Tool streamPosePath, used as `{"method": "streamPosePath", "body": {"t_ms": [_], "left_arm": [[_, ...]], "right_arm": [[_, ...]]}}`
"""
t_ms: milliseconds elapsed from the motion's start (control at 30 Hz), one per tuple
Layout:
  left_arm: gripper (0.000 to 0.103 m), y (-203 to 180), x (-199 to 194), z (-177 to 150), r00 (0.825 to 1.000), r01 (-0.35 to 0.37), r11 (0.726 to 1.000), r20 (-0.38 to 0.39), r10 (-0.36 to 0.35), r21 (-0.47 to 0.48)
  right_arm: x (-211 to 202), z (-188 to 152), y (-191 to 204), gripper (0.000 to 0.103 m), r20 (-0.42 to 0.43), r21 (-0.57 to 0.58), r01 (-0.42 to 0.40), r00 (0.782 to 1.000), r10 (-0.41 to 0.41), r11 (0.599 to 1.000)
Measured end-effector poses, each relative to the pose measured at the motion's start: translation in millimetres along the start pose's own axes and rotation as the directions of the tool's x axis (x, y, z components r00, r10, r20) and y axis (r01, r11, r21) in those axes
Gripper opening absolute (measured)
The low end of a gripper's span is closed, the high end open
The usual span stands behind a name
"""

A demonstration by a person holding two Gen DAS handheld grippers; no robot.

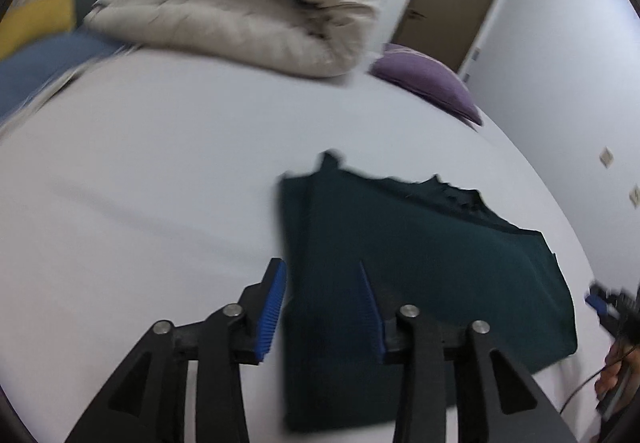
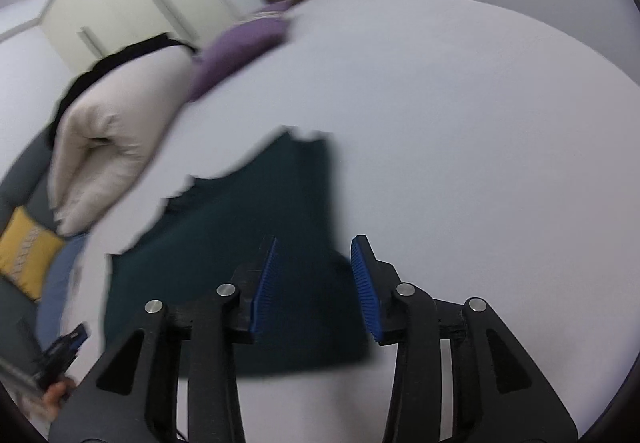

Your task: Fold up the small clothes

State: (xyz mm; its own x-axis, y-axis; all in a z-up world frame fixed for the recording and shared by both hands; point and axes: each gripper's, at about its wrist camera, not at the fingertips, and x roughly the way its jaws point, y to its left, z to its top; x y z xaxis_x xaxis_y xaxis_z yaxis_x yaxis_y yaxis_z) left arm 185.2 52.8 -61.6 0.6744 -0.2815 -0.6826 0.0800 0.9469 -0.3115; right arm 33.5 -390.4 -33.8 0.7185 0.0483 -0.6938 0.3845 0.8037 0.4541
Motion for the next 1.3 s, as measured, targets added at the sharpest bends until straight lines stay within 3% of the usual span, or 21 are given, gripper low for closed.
{"method": "streamPosePath", "body": {"t_ms": [133,200,233,333,400,467,567,633,867,967,1000,1033,1167,1300], "left_arm": [[0.040,-48,47,19,1.000,0.022,0.995,-0.022,-0.020,0.100],[0.041,-65,66,25,1.000,0.019,0.987,-0.025,-0.015,0.158],[0.042,-73,77,29,1.000,-0.003,0.982,-0.018,0.006,0.189],[0.042,-74,105,39,0.999,-0.024,0.978,-0.032,0.031,0.209],[0.042,-61,124,44,0.996,-0.043,0.983,-0.070,0.056,0.177],[0.042,-40,138,46,0.994,-0.030,0.993,-0.098,0.042,0.117],[0.041,-21,141,52,0.995,0.020,0.998,-0.099,-0.014,0.060],[0.041,-15,143,55,0.994,0.033,0.998,-0.103,-0.028,0.045],[0.041,-3,138,65,0.994,0.053,0.998,-0.092,-0.055,-0.020],[0.042,6,116,62,0.996,0.038,0.999,-0.074,-0.041,-0.038],[0.046,7,107,60,0.997,0.030,0.999,-0.064,-0.033,-0.037],[0.052,5,92,55,0.999,0.024,0.999,-0.044,-0.025,-0.025],[0.061,-14,46,24,0.997,0.075,0.996,-0.013,-0.075,0.057],[0.064,-26,26,-19,0.995,0.084,0.989,-0.057,-0.077,0.119]], "right_arm": [[59,15,58,0.037,-0.103,-0.032,-0.169,0.981,0.165,0.985],[97,16,90,0.037,-0.163,-0.052,-0.189,0.970,0.178,0.981],[118,15,106,0.037,-0.204,-0.054,-0.231,0.955,0.216,0.971],[162,16,131,0.037,-0.249,-0.030,-0.286,0.930,0.270,0.958],[187,17,134,0.037,-0.277,0.003,-0.296,0.918,0.285,0.955],[210,22,119,0.035,-0.277,0.070,-0.271,0.919,0.279,0.960],[225,39,77,0.030,-0.203,0.222,-0.304,0.915,0.348,0.927],[224,47,54,0.028,-0.162,0.292,-0.323,0.911,0.379,0.900],[205,82,-14,0.023,-0.016,0.360,-0.301,0.944,0.329,0.883],[184,94,-27,0.030,0.020,0.345,-0.198,0.979,0.204,0.917],[178,94,-27,0.030,0.034,0.346,-0.195,0.980,0.195,0.918],[170,93,-29,0.030,0.044,0.351,-0.204,0.979,0.201,0.914],[133,70,-5,0.030,0.012,0.245,-0.286,0.956,0.292,0.926],[127,13,47,0.030,-0.167,0.100,-0.408,0.892,0.420,0.907]]}}
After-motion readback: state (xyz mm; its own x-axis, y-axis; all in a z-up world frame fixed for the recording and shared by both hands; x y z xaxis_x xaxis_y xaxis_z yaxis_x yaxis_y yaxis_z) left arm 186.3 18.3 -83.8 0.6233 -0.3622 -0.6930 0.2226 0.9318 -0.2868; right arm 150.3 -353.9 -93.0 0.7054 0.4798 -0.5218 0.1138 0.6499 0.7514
